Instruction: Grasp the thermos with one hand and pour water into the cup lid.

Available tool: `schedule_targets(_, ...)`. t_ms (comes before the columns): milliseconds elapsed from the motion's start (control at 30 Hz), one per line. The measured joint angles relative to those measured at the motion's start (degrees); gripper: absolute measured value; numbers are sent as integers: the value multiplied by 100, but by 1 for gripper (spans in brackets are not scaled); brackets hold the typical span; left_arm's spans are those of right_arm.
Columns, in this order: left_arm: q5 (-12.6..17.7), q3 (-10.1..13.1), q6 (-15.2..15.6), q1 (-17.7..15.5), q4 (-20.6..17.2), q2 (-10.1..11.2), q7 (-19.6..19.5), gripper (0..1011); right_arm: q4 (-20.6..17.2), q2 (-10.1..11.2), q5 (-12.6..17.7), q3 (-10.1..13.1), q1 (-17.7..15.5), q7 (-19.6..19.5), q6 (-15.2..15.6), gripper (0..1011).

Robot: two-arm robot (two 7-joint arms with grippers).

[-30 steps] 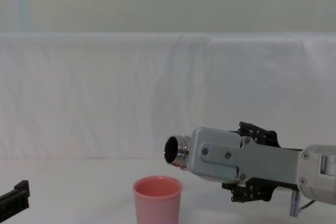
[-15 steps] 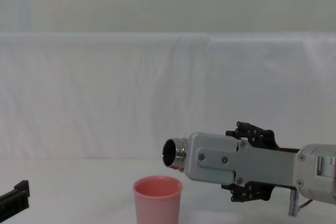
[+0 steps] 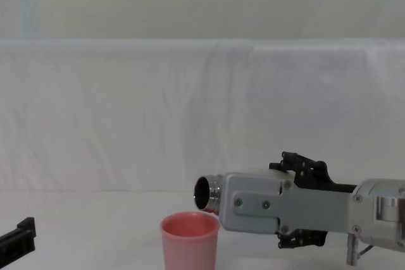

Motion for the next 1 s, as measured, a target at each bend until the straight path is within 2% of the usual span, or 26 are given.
schedule_targets(433,0,0,0,0,0,0,0,1001,41,23,-219,-97,50,-23,56,950)
schedule_targets(1000,0,0,0,0,0,0,0,1001,48,35,-315,-119,108,-8,69,950)
